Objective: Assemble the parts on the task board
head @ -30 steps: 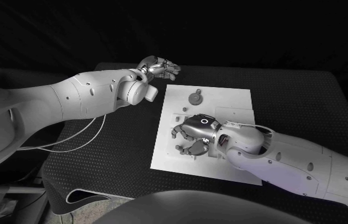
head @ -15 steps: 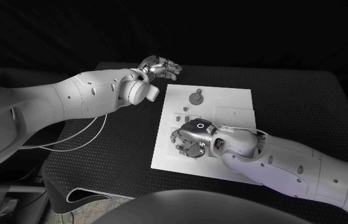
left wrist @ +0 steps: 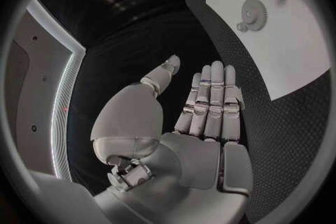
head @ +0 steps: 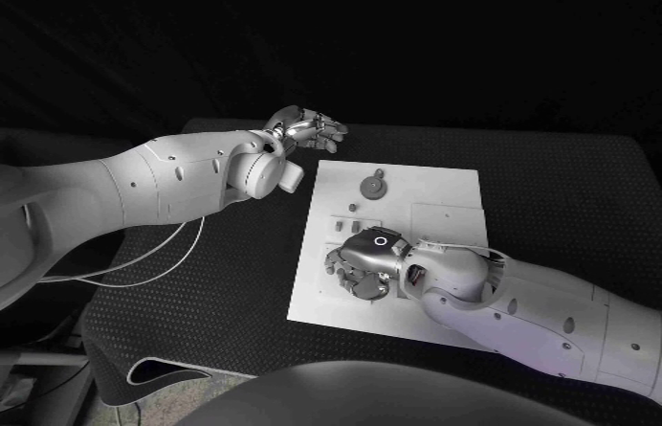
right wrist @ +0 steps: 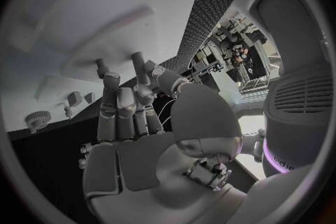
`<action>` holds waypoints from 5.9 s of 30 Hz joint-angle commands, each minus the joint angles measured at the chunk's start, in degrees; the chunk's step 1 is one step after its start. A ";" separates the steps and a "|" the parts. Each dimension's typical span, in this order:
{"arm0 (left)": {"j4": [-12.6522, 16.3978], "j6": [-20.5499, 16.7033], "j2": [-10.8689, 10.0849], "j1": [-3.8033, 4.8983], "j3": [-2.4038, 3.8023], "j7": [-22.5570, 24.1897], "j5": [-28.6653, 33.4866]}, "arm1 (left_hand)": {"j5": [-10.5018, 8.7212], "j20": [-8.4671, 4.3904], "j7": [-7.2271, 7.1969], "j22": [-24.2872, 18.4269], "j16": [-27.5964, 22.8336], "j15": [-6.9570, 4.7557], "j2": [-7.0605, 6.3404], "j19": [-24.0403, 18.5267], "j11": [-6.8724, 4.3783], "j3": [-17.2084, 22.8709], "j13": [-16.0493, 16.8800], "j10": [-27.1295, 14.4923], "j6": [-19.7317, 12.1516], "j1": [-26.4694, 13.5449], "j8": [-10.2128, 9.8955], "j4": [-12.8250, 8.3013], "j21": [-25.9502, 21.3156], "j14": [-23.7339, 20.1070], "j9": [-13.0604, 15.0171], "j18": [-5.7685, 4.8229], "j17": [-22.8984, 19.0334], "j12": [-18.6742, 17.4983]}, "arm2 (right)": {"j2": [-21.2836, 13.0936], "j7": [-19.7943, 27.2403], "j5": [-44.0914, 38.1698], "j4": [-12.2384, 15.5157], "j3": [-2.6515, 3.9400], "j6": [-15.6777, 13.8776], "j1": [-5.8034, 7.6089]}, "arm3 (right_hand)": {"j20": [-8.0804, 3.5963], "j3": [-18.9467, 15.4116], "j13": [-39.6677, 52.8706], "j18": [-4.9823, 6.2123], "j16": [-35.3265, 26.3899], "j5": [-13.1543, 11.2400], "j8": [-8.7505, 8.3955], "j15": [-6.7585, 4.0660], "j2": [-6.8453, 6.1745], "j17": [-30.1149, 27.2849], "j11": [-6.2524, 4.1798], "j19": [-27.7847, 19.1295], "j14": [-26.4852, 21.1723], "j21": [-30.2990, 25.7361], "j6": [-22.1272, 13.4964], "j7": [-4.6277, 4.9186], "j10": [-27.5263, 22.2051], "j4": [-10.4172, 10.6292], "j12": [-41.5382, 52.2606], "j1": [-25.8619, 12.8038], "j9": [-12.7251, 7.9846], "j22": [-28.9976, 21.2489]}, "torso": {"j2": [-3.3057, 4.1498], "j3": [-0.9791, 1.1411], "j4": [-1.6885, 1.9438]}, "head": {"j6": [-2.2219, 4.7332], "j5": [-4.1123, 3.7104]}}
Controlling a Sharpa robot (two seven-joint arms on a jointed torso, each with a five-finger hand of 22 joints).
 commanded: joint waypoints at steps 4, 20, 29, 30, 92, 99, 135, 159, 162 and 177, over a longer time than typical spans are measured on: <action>0.07 0.76 0.06 0.08 0.06 0.13 0.27 | -0.12 0.09 0.06 -0.08 -0.46 0.01 -0.04 -0.11 -0.03 -0.30 -0.04 -0.45 -0.44 -0.45 0.11 0.12 0.26 0.45 -0.10 -0.42 0.13 -0.12 | -0.22 -0.22 -1.08 -0.03 0.00 1.01 -0.10 | 0.05 0.37 -0.27 0.34 0.32 -0.22 0.36 -0.61 0.04 -0.35 -1.75 0.36 0.17 0.29 10.53 -0.71 -6.10 -0.01 0.39 -0.35 0.20 0.98 | -0.02 0.04 -0.02 | 0.00 -0.02; 0.03 0.72 -0.06 0.08 0.05 0.00 0.27 | -0.13 0.10 0.24 -0.14 -0.63 0.03 -0.08 -0.15 0.08 -0.35 -0.10 -0.73 -0.87 -0.50 -0.03 0.14 0.27 0.46 -0.20 -0.41 0.34 -0.15 | -1.22 -0.21 -0.31 1.04 0.00 1.04 -0.11 | -0.01 0.49 -0.64 0.34 0.42 -0.22 0.42 -0.71 -0.24 -0.81 -1.82 0.36 0.09 0.28 10.52 -0.75 -6.10 -0.04 0.44 -0.46 0.40 0.96 | -0.02 0.02 -0.03 | 0.00 0.05; 0.09 0.76 -0.16 0.08 0.05 -0.04 0.27 | -0.14 0.10 0.26 -0.16 -0.67 0.03 -0.07 -0.16 0.09 -0.35 -0.10 -0.77 -0.93 -0.49 -0.04 0.13 0.27 0.45 -0.22 -0.41 0.38 -0.14 | -1.44 -0.08 0.33 1.51 0.00 1.13 -0.18 | -0.02 0.52 -0.75 0.34 0.45 -0.22 0.44 -0.73 -0.29 -0.95 -1.83 0.36 0.07 0.27 10.52 -0.76 -6.10 -0.04 0.45 -0.49 0.45 0.95 | -0.02 0.02 -0.02 | 0.00 0.09; 0.10 0.75 -0.17 0.08 0.05 -0.05 0.27 | -0.14 0.10 0.27 -0.16 -0.68 0.03 -0.08 -0.17 0.09 -0.35 -0.11 -0.78 -0.94 -0.49 -0.04 0.13 0.27 0.45 -0.22 -0.41 0.39 -0.14 | -1.44 -0.06 0.35 1.51 0.00 1.09 -0.19 | -0.03 0.53 -0.77 0.34 0.45 -0.22 0.44 -0.73 -0.30 -0.96 -1.83 0.36 0.07 0.27 10.51 -0.76 -6.10 -0.04 0.46 -0.49 0.46 0.95 | -0.02 0.01 -0.02 | 0.00 0.09; 0.03 0.82 -0.30 0.08 0.05 -0.31 0.27 | -0.14 0.14 0.45 -0.25 -0.96 0.07 -0.08 -0.20 0.17 -0.42 -0.15 -1.01 -1.38 -0.60 -0.10 0.22 0.29 0.48 -0.30 -0.42 0.73 -0.10 | -4.34 1.69 4.90 2.49 0.07 -3.19 -0.18 | 0.07 -0.54 -5.40 0.34 3.67 -0.22 -0.30 -0.56 1.11 -6.72 -1.69 0.71 -1.28 0.12 9.93 -0.62 -6.62 2.08 2.71 -2.65 0.08 0.89 | -0.03 0.02 -0.03 | 0.00 -0.01; 0.01 0.84 -0.32 0.08 0.05 -0.38 0.27 | -0.14 0.14 0.51 -0.27 -1.03 0.07 -0.09 -0.21 0.23 -0.44 -0.18 -1.16 -1.56 -0.66 -0.16 0.27 0.29 0.48 -0.34 -0.42 0.82 -0.13 | -4.37 2.29 5.94 2.70 0.07 -2.17 -0.18 | 0.04 -0.39 -5.53 0.34 3.72 -0.22 -0.14 -0.63 1.15 -6.88 -1.76 0.78 -1.22 0.13 10.08 -0.70 -6.52 1.90 2.74 -2.77 0.26 0.89 | -0.03 0.03 -0.02 | 0.00 -0.03; -0.10 0.74 -0.38 0.08 0.05 -0.56 0.27 | -0.14 0.17 0.63 -0.34 -1.27 0.10 -0.16 -0.31 0.31 -0.45 -0.24 -1.42 -1.88 -0.72 -0.19 0.34 0.27 0.43 -0.39 -0.42 1.04 -0.13 | -5.37 1.72 7.69 2.97 0.07 -6.24 -0.13 | 0.12 -1.66 -6.25 0.34 3.82 -0.29 -5.04 1.46 -6.92 -8.01 0.72 0.48 -1.96 -0.09 1.52 2.12 -7.67 0.64 2.65 -4.87 -1.37 0.90 | -0.03 0.00 -0.02 | 0.00 -0.36; -0.66 0.69 -0.73 0.08 0.03 -0.23 0.32 | -0.14 0.20 0.49 -0.40 -1.50 0.13 -0.14 -0.34 0.19 -0.51 -0.16 -1.15 -1.57 -1.02 0.17 0.65 0.31 0.49 -0.30 -0.42 1.35 0.07 | -21.12 -11.78 42.66 6.66 1.98 12.80 11.20 | -3.01 -7.45 -5.73 0.34 5.46 -0.22 -0.50 -0.45 -0.08 -3.01 -1.36 6.54 8.58 0.78 6.16 -0.04 0.32 6.82 7.06 -13.83 3.61 0.15 | -0.21 -0.08 -0.45 | 2.37 -5.12; -0.59 0.77 -0.87 0.08 0.03 -0.21 0.35 | -0.15 0.21 0.45 -0.41 -1.56 0.13 -0.14 -0.35 0.18 -0.54 -0.15 -1.12 -1.47 -1.13 0.26 0.75 0.31 0.49 -0.28 -0.43 1.42 0.09 | -22.48 -13.45 45.21 7.39 1.77 15.06 11.19 | -3.38 -7.71 -3.83 0.34 5.35 -0.22 0.49 -0.85 -0.06 -1.25 -1.86 7.27 10.12 0.70 7.37 -0.61 2.55 8.07 7.71 -15.45 4.84 0.02 | -0.17 -0.01 -0.34 | 2.51 -5.70; -0.42 0.76 -1.14 0.07 0.02 -0.05 0.36 | -0.15 0.20 0.37 -0.43 -1.65 0.13 -0.15 -0.36 0.15 -0.60 -0.13 -1.06 -1.33 -1.33 0.40 0.92 0.31 0.51 -0.25 -0.42 1.54 0.10 | -27.33 -26.32 44.88 11.85 0.33 15.04 10.24 | -5.54 -8.22 2.18 0.34 4.13 -0.20 0.90 -3.02 -2.30 6.36 -4.05 9.65 15.91 0.32 11.41 -2.76 10.44 14.87 7.88 -25.51 6.56 -0.16 | -0.25 -0.15 -0.55 | 2.50 -8.36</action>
